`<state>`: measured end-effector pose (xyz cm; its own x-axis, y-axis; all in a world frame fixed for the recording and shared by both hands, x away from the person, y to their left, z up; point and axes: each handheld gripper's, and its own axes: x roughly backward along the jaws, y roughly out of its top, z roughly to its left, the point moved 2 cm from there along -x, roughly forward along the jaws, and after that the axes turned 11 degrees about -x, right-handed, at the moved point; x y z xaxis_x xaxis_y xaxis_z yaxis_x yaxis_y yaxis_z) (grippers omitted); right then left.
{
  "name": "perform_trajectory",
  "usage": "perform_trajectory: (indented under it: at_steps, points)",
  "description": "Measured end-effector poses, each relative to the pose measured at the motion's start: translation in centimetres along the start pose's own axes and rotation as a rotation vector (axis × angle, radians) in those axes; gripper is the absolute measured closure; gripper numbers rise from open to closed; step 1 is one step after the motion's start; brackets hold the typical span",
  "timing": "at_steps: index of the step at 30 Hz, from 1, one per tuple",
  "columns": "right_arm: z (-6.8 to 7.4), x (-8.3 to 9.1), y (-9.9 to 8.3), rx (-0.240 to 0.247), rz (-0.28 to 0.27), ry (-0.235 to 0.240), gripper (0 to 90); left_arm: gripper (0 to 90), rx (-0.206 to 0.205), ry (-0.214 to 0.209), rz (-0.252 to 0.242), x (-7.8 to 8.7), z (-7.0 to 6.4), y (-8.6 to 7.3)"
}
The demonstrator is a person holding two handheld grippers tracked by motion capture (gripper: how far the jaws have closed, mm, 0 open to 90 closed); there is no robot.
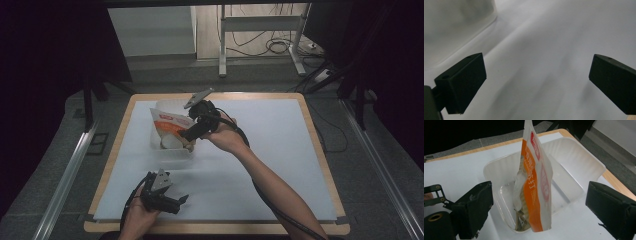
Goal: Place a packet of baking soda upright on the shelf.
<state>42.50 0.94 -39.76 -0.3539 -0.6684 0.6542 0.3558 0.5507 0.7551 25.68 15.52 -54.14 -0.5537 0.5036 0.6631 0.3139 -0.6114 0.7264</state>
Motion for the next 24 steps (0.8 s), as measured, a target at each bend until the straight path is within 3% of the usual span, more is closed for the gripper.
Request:
perform_trajectory:
  at_steps: [24]
  points:
    - [-0.1, 2.0, -1.0, 0.001, -0.029, -0.014, 5.6, 1.1, -0.007, 0.005, -0.002, 0.1, 0.0, 0.1]
